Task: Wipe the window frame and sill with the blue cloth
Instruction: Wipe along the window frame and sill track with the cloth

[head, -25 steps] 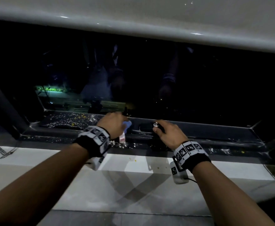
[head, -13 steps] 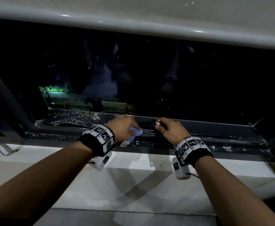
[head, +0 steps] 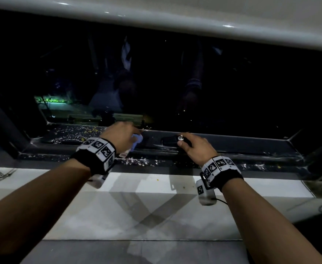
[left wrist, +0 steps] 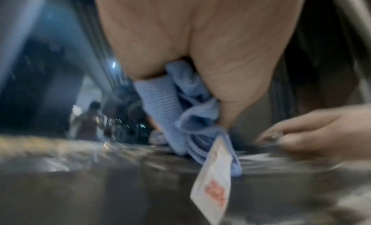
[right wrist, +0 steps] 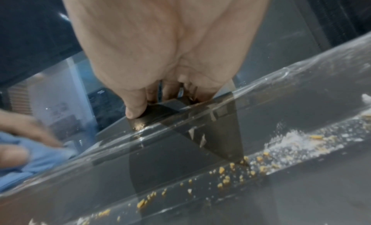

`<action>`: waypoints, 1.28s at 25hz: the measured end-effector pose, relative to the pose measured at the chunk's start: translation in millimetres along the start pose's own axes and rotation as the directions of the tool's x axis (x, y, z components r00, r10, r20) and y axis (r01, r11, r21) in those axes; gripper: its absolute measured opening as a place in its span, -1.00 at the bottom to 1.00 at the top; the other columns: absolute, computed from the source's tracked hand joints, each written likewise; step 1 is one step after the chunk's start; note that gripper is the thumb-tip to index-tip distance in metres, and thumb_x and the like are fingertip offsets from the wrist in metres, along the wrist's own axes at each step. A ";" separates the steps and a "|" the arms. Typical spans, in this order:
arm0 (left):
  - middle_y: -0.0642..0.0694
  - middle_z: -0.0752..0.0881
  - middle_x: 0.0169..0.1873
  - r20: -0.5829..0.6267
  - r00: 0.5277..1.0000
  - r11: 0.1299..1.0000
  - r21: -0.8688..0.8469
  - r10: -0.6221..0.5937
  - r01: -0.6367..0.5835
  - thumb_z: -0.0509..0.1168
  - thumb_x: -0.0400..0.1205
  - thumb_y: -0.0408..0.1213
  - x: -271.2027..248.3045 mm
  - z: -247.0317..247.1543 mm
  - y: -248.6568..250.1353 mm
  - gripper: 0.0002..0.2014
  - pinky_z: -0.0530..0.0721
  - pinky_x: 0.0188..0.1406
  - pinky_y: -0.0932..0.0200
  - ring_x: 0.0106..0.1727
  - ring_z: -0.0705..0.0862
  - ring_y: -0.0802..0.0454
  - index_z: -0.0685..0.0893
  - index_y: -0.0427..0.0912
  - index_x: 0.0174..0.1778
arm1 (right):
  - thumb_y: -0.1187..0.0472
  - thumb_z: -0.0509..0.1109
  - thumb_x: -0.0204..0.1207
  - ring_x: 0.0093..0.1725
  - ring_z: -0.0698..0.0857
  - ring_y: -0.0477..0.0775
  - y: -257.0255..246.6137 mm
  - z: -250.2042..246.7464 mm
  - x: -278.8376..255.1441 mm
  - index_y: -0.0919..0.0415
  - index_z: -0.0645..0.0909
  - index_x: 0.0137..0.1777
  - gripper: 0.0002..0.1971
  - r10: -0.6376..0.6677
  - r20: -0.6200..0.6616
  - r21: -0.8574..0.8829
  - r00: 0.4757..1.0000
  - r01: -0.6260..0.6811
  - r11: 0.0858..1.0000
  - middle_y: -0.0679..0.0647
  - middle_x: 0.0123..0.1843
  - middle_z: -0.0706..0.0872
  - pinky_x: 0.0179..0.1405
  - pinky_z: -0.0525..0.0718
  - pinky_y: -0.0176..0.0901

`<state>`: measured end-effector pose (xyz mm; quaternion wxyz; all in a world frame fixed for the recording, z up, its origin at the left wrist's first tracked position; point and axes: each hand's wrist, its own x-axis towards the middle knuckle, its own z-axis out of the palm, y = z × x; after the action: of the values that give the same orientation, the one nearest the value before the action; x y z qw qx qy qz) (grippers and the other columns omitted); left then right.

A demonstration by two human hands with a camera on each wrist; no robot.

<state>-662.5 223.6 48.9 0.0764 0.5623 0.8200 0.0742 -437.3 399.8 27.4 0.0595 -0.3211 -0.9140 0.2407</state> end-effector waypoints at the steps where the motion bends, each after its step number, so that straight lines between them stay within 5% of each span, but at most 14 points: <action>1: 0.02 0.74 -0.11 -0.025 0.999 0.999 -0.039 0.028 -0.029 0.14 0.46 -0.12 -2.6 2.2 1.5 -0.68 0.60 -0.27 0.15 -0.12 0.70 -0.04 0.80 -0.01 -0.10 | -0.15 0.20 0.68 0.48 0.51 0.15 -0.5 -0.2 0.0 -0.09 0.43 0.54 -0.54 -0.003 -0.005 0.007 1.000 0.003 1.000 0.05 0.49 0.59 0.44 0.43 0.00; 3: 0.04 0.72 -0.08 -0.047 0.983 0.974 -0.135 0.179 -0.184 0.26 0.51 -0.15 -5.4 13.3 23.1 -0.78 0.66 -0.08 0.05 -0.06 0.70 -0.02 0.80 -0.01 -0.09 | -0.12 0.21 0.69 0.47 0.53 0.14 0.0 -0.7 -0.8 -0.08 0.44 0.54 -0.56 -0.023 -0.017 0.013 1.000 0.023 1.000 0.05 0.47 0.61 0.41 0.43 -0.05; 5: 0.02 0.72 -0.16 -0.032 0.976 0.971 -0.103 0.213 -0.216 0.29 0.45 -0.26 0.0 27.6 43.2 -0.85 0.69 -0.14 0.00 -0.15 0.70 -0.04 0.77 -0.06 -0.20 | -0.12 0.22 0.68 0.45 0.55 0.10 0.8 -2.1 -1.3 -0.07 0.46 0.52 -0.57 -0.049 -0.014 0.008 0.999 0.049 0.999 0.04 0.45 0.63 0.38 0.44 -0.10; 9: -0.08 0.70 -0.23 -0.042 0.993 0.993 -0.019 -0.115 0.114 0.25 0.46 -0.17 19.1 14.3 29.5 -0.86 0.60 -0.35 0.11 -0.27 0.62 -0.12 0.71 -0.04 -0.32 | -0.14 0.25 0.66 0.44 0.56 0.04 8.5 -18.9 1.8 -0.16 0.45 0.52 -0.56 -0.083 0.084 -0.002 0.993 0.083 0.997 -0.04 0.46 0.62 0.36 0.46 -0.12; 11: -0.02 0.74 -0.22 -0.045 0.985 0.985 -0.059 -0.168 0.165 0.19 0.42 -0.13 12.7 6.1 22.7 -0.77 0.63 -0.33 0.13 -0.22 0.70 -0.09 0.77 0.00 -0.31 | -0.09 0.28 0.65 0.42 0.57 0.02 26.1 -31.0 -0.1 -0.16 0.50 0.49 -0.59 -0.080 0.061 0.002 0.995 0.080 0.997 -0.08 0.44 0.63 0.34 0.45 -0.18; 13: 0.05 0.72 -0.12 -0.078 0.988 0.984 -0.127 -0.135 0.125 0.20 0.45 -0.12 -6.0 5.0 36.6 -0.75 0.68 -0.18 0.09 -0.13 0.72 -0.05 0.80 0.06 -0.17 | 0.03 0.30 0.66 0.41 0.57 0.02 47.1 -41.4 -1.1 -0.06 0.56 0.46 -0.63 -0.078 0.014 -0.061 0.997 0.079 0.995 -0.07 0.43 0.62 0.33 0.40 -0.26; 16: 0.07 0.69 -0.02 -0.099 0.993 0.974 -0.208 0.066 -0.085 0.32 0.52 -0.19 -14.6 23.1 95.6 -0.78 0.63 -0.06 0.08 -0.03 0.68 -0.02 0.78 0.10 0.03 | 0.08 0.33 0.65 0.45 0.53 0.02 68.9 -44.9 1.6 0.06 0.60 0.44 -0.63 -0.103 0.021 -0.146 0.994 0.105 0.984 -0.05 0.48 0.58 0.37 0.30 -0.32; 18: 0.00 0.66 0.08 -0.067 0.994 0.981 -0.168 0.083 -0.093 0.27 0.62 -0.18 -0.7 46.2 145.1 -0.79 0.57 0.06 0.04 0.07 0.57 -0.11 0.74 0.06 0.12 | 0.09 0.35 0.63 0.45 0.52 0.04 75.1 -42.4 6.8 0.08 0.62 0.42 -0.63 -0.135 0.021 -0.137 0.991 0.137 0.981 -0.03 0.48 0.57 0.38 0.30 -0.31; 21: -0.01 0.59 0.11 -0.137 0.989 0.993 -0.112 -0.048 0.032 0.18 0.69 -0.16 13.1 66.8 178.1 -0.83 0.58 0.18 -0.05 0.15 0.50 -0.16 0.66 0.07 0.10 | 0.12 0.36 0.62 0.48 0.50 0.02 82.9 -42.8 11.9 0.06 0.61 0.43 -0.62 -0.165 0.039 -0.124 0.986 0.168 0.978 -0.06 0.50 0.56 0.41 0.25 -0.36; 24: -0.05 0.56 -0.01 -0.111 0.978 0.984 -0.007 -0.179 0.180 0.11 0.73 -0.11 -9.8 52.2 153.4 -0.82 0.59 0.07 0.03 0.11 0.58 -0.18 0.63 0.10 -0.02 | 0.08 0.33 0.64 0.52 0.45 -0.02 89.4 -43.7 12.2 0.03 0.59 0.46 -0.61 -0.170 0.067 -0.103 0.983 0.177 0.979 -0.11 0.53 0.52 0.49 0.20 -0.32; 27: -0.23 0.57 -0.23 -0.131 0.891 0.901 -0.066 -0.435 0.430 0.16 0.73 -0.09 -30.1 19.8 109.9 -0.68 0.53 -0.11 0.05 0.00 0.68 -0.26 0.58 -0.18 -0.28 | 0.07 0.33 0.64 0.52 0.46 0.00 92.6 -42.6 13.2 0.03 0.59 0.46 -0.61 -0.188 0.070 -0.103 0.980 0.195 0.975 -0.09 0.53 0.52 0.47 0.21 -0.33; 29: -0.19 0.52 -0.34 -0.174 0.831 0.849 -0.149 -0.528 0.508 0.25 0.64 -0.15 -27.9 10.2 96.6 -0.72 0.54 -0.18 0.05 -0.05 0.70 -0.29 0.52 -0.15 -0.38 | 0.07 0.33 0.64 0.49 0.49 0.04 93.9 -47.1 15.2 0.01 0.62 0.43 -0.63 -0.197 0.092 -0.110 0.976 0.207 0.972 -0.09 0.51 0.54 0.49 0.28 -0.25; 32: -0.07 0.60 -0.34 -0.086 0.882 0.886 -0.064 -0.464 0.460 0.30 0.60 -0.19 -11.3 16.4 131.0 -0.78 0.61 -0.15 0.09 -0.04 0.70 -0.23 0.64 -0.05 -0.39 | 0.11 0.35 0.61 0.43 0.56 0.05 101.2 -56.2 17.1 0.03 0.68 0.33 -0.68 -0.202 0.052 -0.119 0.978 0.207 0.971 -0.08 0.43 0.62 0.47 0.37 -0.23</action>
<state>-535.7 260.3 60.5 0.0630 0.3448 0.9314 0.0985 -379.5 501.6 27.5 0.0460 -0.2236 -0.9563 0.1826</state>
